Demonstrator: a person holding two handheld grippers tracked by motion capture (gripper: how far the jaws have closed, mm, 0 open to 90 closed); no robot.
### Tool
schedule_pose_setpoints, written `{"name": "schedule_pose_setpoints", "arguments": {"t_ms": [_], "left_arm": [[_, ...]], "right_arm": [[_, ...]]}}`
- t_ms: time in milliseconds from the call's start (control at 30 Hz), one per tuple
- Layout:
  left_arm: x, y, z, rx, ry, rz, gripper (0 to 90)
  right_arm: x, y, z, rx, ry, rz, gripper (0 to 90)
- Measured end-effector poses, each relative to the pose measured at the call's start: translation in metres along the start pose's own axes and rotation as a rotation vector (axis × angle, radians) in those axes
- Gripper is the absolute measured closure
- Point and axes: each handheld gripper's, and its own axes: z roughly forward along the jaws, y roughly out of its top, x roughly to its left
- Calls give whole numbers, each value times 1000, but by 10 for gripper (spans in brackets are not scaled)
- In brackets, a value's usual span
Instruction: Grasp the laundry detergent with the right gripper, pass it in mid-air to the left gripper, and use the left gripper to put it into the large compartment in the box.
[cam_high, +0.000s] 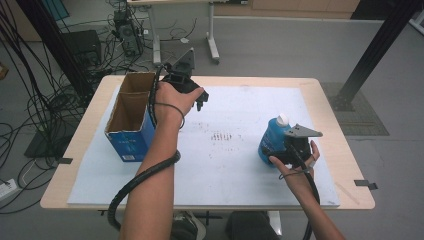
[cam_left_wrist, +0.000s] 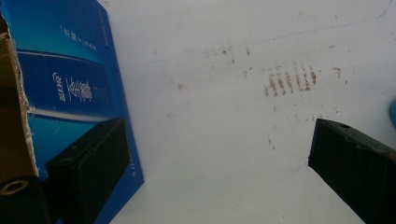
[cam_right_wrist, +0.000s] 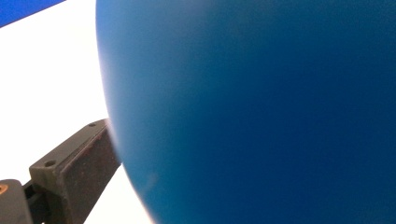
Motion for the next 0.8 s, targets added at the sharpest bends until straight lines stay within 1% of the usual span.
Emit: {"name": "schedule_pose_setpoints", "arguments": {"t_ms": [567, 800], "left_arm": [[-3, 1, -1, 0, 4, 6, 59], [-3, 1, -1, 1, 7, 6, 58]], "right_arm": [[-2, 0, -1, 8, -2, -2, 12], [-2, 0, -1, 9, -1, -1, 12]]}}
